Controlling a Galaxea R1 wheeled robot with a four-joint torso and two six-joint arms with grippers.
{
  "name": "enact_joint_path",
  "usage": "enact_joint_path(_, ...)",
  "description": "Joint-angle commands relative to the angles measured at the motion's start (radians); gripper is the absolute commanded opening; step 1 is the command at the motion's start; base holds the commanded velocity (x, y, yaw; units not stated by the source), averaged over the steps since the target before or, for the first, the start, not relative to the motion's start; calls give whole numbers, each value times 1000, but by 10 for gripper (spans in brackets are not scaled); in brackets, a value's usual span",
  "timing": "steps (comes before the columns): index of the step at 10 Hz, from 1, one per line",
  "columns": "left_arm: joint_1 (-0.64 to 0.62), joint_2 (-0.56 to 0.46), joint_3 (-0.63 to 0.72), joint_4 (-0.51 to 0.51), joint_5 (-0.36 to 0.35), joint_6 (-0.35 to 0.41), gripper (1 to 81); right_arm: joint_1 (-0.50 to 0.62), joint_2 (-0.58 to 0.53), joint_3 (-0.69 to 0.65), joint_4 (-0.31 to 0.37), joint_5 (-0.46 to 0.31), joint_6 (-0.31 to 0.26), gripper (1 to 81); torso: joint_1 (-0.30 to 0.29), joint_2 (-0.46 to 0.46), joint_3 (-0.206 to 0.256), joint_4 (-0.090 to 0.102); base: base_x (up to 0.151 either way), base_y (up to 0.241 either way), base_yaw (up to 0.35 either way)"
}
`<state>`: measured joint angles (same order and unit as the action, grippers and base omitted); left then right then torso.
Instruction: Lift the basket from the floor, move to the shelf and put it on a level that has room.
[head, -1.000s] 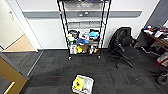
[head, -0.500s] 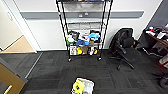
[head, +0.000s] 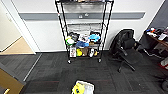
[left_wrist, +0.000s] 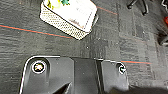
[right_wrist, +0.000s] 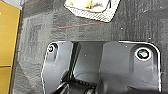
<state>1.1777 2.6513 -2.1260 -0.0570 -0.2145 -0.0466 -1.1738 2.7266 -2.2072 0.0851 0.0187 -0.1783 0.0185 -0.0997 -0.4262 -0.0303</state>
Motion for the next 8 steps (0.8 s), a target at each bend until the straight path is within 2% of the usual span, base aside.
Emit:
enact_joint_path(1,-45,-20,14,-1,44,4,811,52,-20,15,4,-57,0,811,0,0,0,0,114,0,0)
enact_joint_path(8,-40,-19,14,-1,47,5,811,52,-19,14,4,-57,0,811,0,0,0,0,95,0,0)
